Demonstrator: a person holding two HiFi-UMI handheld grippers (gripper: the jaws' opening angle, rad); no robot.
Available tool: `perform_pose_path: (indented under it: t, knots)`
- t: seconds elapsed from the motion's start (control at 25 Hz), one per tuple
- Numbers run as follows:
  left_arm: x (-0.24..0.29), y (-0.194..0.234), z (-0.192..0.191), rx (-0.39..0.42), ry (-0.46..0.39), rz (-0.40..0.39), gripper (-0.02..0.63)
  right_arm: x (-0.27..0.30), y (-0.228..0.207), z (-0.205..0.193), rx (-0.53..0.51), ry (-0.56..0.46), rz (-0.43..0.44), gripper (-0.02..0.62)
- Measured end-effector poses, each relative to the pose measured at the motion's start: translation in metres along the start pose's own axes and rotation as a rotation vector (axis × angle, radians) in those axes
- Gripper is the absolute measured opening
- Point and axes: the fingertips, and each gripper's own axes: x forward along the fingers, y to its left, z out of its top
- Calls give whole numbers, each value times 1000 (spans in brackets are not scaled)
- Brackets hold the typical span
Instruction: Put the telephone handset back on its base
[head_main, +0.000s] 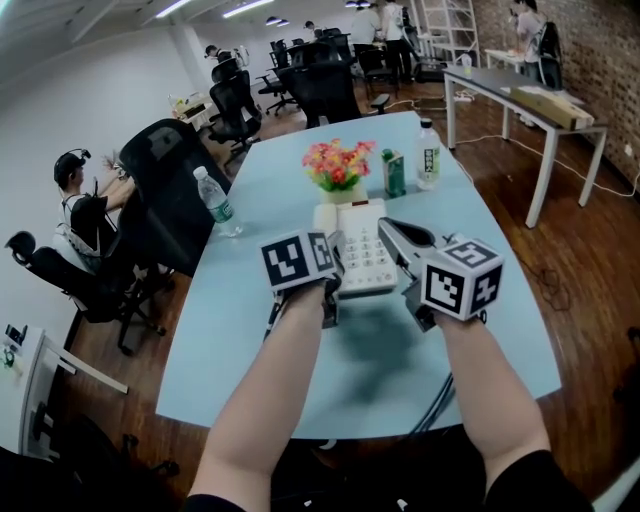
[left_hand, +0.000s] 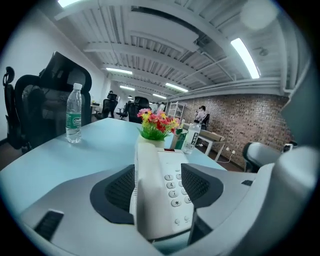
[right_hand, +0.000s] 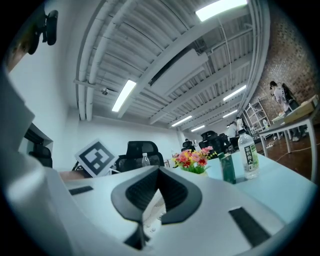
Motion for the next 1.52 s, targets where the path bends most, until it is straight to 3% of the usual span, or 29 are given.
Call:
perform_pose_path:
  t: [0.24,0.36,0.4,0.48,0.56,0.64,0.8,0.96,1.12,1.32,1.4,1.52]
  knots:
    - [-48,12,24,67,-152,-109,287,1,7,-4,-54,-2,17,17]
    - [-66,8,33,95,-242,-252,284,2,20,-6,-54,2,49,17]
    - [-74,6,37,100,-282,-302,256,2,26,-5,-34,0,66,17]
    - [-93,5,44,139,-363,-356,23,0,34,-4,-7,-8,96,17]
    - [-105,3,46,216,-406,-378,8,-3,36,-2,-23,-6,91,17]
    - [-107,2,41,264,-409,-402,8,-5,32,-3,-44,6,62,17]
    - [-102,-6,15,266,-359,-478,8,-2,24,-15,-62,49,13,15]
    - [-97,-6,0,278,-320,-469,8,-2,31,-22,-115,91,-1,15]
    - [-106,-9,-8,235,-272,-485,8,-18,48,-25,-149,110,-5,15]
    - [-166,-29,-13,328,-343,-490,8,-68,81,-20,-65,34,18,15]
    - [-189,-24,-27,309,-357,-477,8,-88,95,-14,-89,10,6,15]
    - [-212,-14,-50,214,-338,-479,8,-111,112,-16,-129,17,-7,15]
